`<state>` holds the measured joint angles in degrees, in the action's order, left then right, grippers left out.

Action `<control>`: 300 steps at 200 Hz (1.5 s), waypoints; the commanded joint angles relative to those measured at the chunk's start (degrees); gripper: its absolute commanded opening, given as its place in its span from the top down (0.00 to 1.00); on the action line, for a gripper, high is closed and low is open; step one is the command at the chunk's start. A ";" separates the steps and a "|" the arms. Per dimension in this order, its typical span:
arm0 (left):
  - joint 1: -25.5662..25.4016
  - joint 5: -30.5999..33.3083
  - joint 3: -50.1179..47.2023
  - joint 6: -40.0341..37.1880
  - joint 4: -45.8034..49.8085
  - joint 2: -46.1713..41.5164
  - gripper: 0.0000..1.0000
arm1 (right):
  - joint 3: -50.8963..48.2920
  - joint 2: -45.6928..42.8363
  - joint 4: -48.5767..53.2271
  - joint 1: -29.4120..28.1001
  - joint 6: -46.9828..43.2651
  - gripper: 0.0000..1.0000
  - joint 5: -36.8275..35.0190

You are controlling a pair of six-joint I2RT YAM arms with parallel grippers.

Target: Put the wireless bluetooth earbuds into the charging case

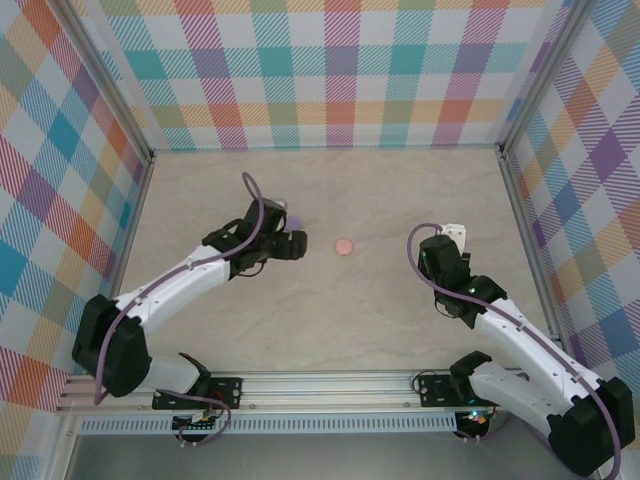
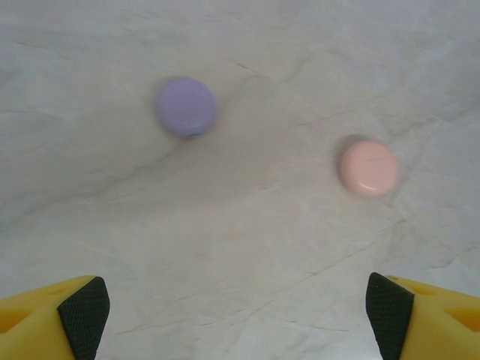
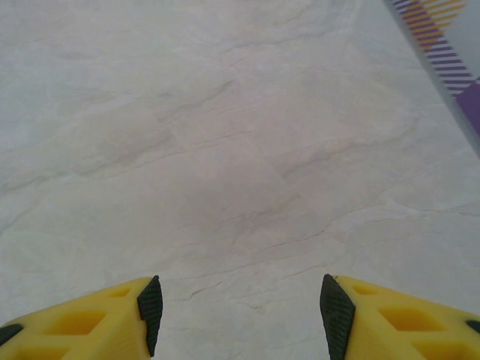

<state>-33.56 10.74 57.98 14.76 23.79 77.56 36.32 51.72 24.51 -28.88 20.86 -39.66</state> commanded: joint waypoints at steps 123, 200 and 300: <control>13.77 20.94 -27.80 -16.00 -33.70 -12.66 0.00 | -10.32 10.91 -29.62 16.06 -6.89 0.26 -2.26; 22.87 7.15 -37.34 -19.87 -56.14 -5.55 0.00 | -10.72 20.03 -44.15 20.99 -11.39 0.15 9.99; 27.44 -9.27 -39.34 -20.24 -72.32 3.51 0.00 | -10.41 27.67 -58.41 25.37 -17.83 0.12 28.03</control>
<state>-7.38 5.96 19.90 -4.16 -41.15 78.81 24.80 77.58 -28.56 -4.01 6.39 -16.78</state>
